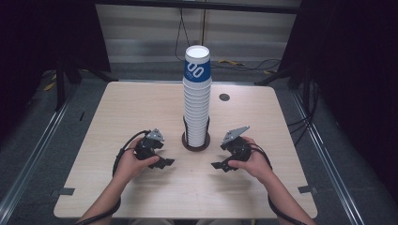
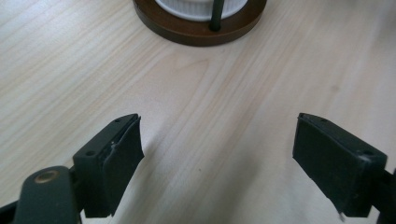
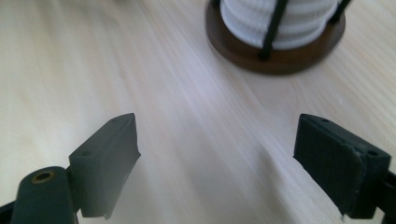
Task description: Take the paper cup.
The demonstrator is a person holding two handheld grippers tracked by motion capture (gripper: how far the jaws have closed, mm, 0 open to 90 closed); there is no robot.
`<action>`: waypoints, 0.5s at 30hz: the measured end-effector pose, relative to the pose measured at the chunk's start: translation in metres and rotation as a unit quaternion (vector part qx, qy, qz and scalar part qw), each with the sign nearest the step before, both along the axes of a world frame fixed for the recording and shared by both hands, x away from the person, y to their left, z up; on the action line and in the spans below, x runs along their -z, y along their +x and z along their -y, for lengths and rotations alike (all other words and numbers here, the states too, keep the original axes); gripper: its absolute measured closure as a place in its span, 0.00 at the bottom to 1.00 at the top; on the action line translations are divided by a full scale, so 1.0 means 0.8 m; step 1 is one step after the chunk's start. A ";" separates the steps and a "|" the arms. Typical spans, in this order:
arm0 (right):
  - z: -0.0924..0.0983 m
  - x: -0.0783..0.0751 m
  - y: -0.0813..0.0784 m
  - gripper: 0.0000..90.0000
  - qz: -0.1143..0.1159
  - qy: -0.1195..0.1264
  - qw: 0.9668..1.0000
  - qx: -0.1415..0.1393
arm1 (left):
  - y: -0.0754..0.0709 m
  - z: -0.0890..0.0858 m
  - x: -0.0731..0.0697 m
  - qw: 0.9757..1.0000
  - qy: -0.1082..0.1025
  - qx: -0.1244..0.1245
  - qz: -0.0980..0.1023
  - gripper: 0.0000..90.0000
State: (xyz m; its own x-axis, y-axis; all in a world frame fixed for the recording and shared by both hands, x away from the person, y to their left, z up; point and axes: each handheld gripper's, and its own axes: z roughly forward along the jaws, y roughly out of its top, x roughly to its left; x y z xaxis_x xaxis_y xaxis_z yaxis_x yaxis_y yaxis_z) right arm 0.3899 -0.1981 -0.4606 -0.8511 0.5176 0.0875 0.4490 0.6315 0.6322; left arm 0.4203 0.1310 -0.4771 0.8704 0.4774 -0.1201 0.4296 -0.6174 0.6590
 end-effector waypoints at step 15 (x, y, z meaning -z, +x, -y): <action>-0.009 -0.116 0.022 0.15 0.018 0.000 1.000 -0.005 | 0.023 0.005 -0.105 1.000 -0.023 0.004 0.004 0.17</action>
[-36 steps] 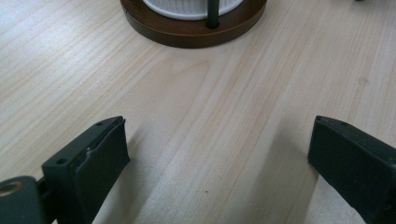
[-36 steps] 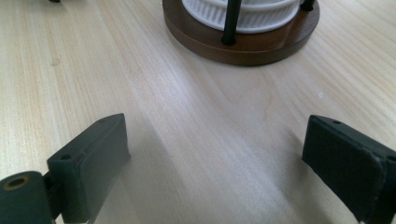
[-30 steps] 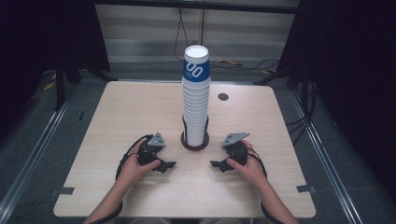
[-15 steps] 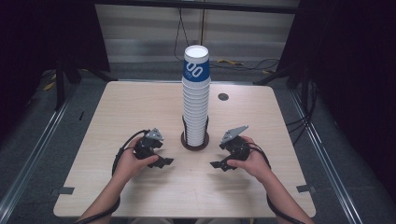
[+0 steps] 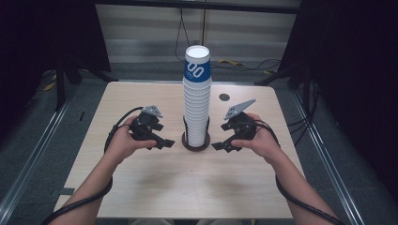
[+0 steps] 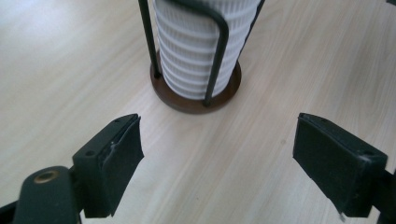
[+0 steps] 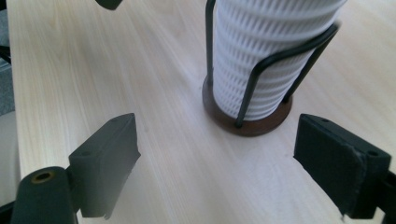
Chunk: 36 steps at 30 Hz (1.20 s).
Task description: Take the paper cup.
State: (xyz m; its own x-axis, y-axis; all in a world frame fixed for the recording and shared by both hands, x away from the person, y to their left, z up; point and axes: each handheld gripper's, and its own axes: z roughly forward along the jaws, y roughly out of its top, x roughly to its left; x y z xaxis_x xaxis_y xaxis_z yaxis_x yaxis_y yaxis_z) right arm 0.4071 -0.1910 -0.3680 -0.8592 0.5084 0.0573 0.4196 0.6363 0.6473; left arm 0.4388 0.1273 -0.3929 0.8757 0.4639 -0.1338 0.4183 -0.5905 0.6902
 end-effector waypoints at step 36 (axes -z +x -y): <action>-0.016 -0.145 0.042 0.14 0.056 0.062 0.996 0.012 | 0.032 0.033 -0.098 0.999 -0.040 0.012 0.021 0.18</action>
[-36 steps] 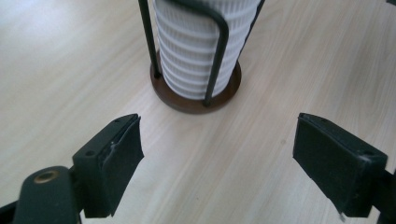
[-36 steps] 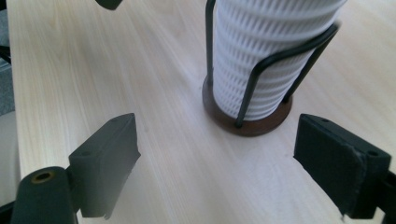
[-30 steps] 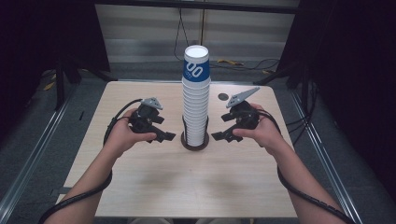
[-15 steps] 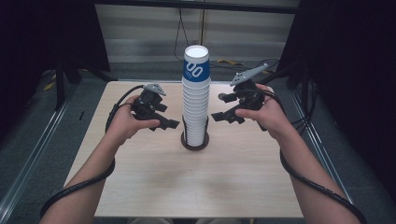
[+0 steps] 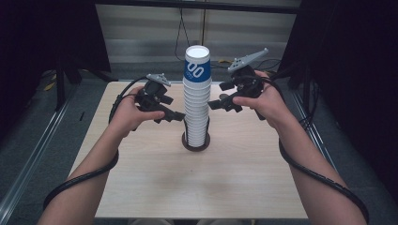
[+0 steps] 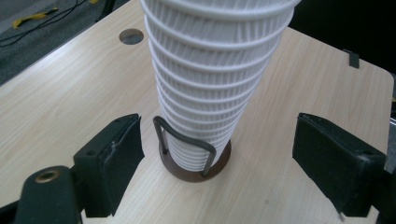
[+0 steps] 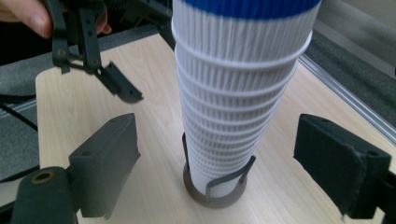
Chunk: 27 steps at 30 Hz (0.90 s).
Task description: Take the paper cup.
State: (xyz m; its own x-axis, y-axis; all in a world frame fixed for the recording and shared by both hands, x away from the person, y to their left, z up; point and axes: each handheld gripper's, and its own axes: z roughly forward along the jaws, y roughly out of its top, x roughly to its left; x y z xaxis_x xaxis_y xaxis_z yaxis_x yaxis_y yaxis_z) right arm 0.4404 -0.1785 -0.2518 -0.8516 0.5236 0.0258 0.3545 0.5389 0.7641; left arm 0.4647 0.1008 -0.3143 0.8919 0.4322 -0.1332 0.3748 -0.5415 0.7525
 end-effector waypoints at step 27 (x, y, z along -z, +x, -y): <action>-0.047 -0.011 0.039 0.12 -0.004 0.027 0.999 0.034 | 0.011 0.015 -0.006 1.000 -0.010 0.005 0.008 0.18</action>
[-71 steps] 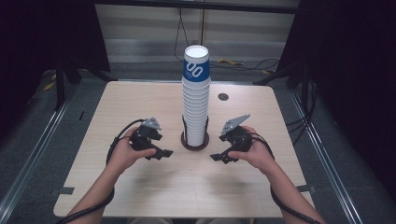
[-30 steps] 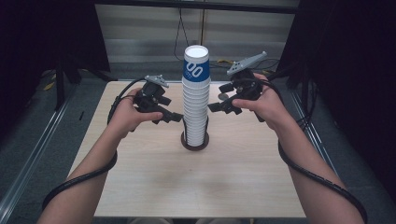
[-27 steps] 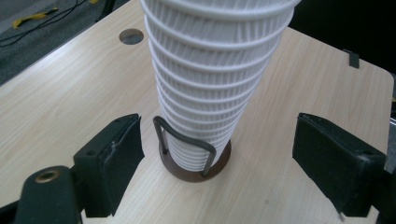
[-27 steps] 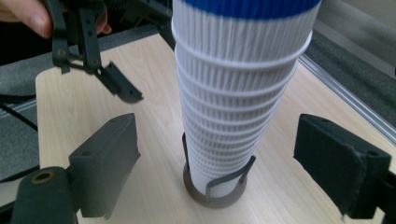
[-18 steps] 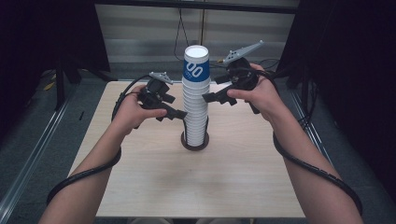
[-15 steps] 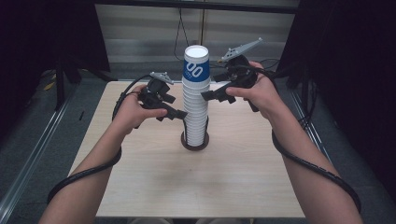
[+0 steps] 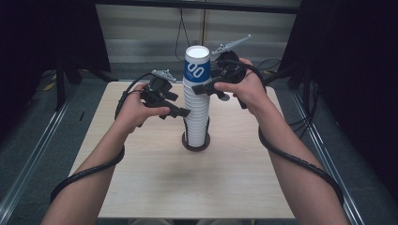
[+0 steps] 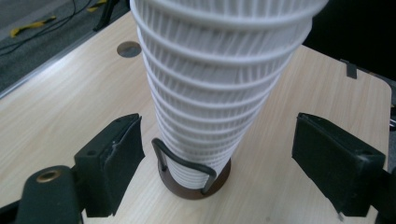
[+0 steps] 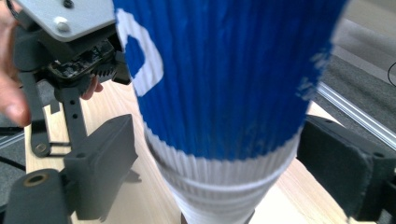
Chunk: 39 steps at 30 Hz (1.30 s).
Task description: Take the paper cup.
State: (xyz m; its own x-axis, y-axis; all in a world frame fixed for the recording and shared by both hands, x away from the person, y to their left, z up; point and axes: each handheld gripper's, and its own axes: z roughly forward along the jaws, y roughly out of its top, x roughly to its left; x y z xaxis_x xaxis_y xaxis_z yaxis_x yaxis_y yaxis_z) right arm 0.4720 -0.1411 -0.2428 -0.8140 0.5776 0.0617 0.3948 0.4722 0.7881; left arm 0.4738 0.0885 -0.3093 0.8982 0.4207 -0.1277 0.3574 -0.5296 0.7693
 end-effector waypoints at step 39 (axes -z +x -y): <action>0.002 -0.008 -0.004 0.20 0.021 0.007 1.000 0.014 | 0.010 0.022 -0.032 0.998 -0.039 -0.006 0.040 0.22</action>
